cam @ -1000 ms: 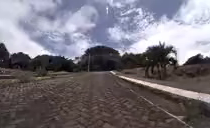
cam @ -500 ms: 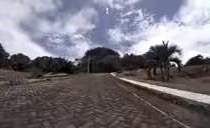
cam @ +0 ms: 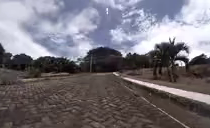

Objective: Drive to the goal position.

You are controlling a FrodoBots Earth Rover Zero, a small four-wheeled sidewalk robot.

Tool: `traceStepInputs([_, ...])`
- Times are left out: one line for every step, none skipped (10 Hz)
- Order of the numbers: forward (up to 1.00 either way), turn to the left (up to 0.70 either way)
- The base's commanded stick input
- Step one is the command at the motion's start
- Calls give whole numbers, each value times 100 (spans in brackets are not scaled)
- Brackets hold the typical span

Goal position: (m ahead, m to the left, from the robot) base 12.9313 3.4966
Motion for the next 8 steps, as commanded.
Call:
traceStepInputs([100, 0])
traceStepInputs([100, 0])
traceStepInputs([100, 0])
traceStepInputs([100, 0])
traceStepInputs([100, 0])
traceStepInputs([100, 0])
traceStepInputs([100, 0])
traceStepInputs([100, 0])
